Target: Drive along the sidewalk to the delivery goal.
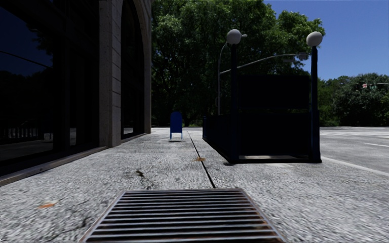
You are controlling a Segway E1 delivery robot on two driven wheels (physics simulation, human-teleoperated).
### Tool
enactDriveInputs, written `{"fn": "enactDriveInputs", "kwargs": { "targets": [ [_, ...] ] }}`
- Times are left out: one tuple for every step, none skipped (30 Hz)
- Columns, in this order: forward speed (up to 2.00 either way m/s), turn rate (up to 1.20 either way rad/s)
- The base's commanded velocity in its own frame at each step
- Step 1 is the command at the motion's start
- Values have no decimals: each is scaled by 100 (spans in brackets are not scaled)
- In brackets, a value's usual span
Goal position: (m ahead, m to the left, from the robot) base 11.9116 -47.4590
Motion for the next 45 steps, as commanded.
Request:
{"fn": "enactDriveInputs", "kwargs": {
  "targets": [
    [200,0],
    [200,0],
    [200,0],
    [200,0],
    [200,0],
    [200,0],
    [200,0],
    [200,0],
    [200,0],
    [200,0],
    [200,0],
    [200,0],
    [200,0],
    [200,0],
    [200,0],
    [200,0],
    [200,0],
    [200,0],
    [200,0],
    [200,0],
    [200,0],
    [200,0],
    [200,0],
    [200,0],
    [200,0],
    [200,0],
    [200,0],
    [200,0],
    [200,0],
    [200,0],
    [200,0],
    [200,0],
    [200,0],
    [200,0],
    [200,0],
    [200,0],
    [200,0],
    [200,0],
    [200,0],
    [200,0],
    [200,0],
    [200,0],
    [200,0],
    [200,0],
    [200,0]
  ]
}}
